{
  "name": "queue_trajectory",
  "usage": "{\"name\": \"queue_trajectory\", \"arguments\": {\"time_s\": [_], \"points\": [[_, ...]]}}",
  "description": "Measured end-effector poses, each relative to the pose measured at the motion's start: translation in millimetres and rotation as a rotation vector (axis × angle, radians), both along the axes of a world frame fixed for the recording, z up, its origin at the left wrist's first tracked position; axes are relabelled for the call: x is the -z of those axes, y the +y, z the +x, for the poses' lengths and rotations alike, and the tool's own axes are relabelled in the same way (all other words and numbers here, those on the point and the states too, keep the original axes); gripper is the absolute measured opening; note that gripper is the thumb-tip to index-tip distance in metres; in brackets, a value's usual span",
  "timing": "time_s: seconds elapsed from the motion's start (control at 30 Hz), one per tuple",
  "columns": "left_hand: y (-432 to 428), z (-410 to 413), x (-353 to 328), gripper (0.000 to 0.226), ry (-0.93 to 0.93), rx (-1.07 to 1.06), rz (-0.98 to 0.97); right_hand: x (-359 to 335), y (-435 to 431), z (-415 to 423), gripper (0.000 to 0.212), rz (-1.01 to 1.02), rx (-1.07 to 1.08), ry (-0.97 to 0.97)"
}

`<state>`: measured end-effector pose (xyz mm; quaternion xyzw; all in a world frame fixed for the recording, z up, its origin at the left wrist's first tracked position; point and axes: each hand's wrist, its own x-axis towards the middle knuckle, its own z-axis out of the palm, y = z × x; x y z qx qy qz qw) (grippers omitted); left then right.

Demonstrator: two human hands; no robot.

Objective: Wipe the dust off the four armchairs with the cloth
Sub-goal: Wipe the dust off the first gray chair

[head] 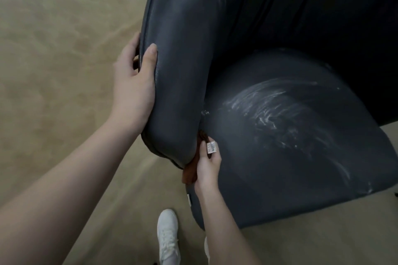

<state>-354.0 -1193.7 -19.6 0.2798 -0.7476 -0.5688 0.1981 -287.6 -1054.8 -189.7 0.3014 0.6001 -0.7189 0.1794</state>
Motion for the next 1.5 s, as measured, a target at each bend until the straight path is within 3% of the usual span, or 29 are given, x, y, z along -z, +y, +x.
{"name": "queue_trajectory", "arguments": {"time_s": [0.17,0.43,0.63,0.83,1.1,1.33,1.5], "points": [[-2.7,0.4,-0.8,0.047,-0.033,-0.016,0.022,-33.5,-2.7,1.8,0.02,0.062,0.014,0.104],[-0.7,36.0,-3.6,0.045,-0.007,0.009,0.271,-113.0,-12.2,5.6,0.023,0.124,0.062,0.358],[-6.0,57.7,-6.3,0.041,-0.014,0.063,0.334,-154.6,-34.3,0.9,0.019,0.322,-0.071,0.736],[-7.0,66.0,-7.5,0.041,-0.021,0.079,0.345,-158.2,-35.3,11.3,0.02,0.396,-0.223,0.872],[-9.6,74.6,-7.2,0.038,-0.042,0.111,0.325,-171.8,-34.8,-18.2,0.02,0.378,-0.332,0.844],[1.1,74.9,-14.2,0.034,-0.04,0.047,0.323,-174.7,-2.8,4.1,0.02,0.254,-0.499,0.726],[12.3,79.5,-12.4,0.026,-0.049,-0.034,0.34,-171.9,34.7,0.9,0.021,0.309,-0.574,0.649]]}}
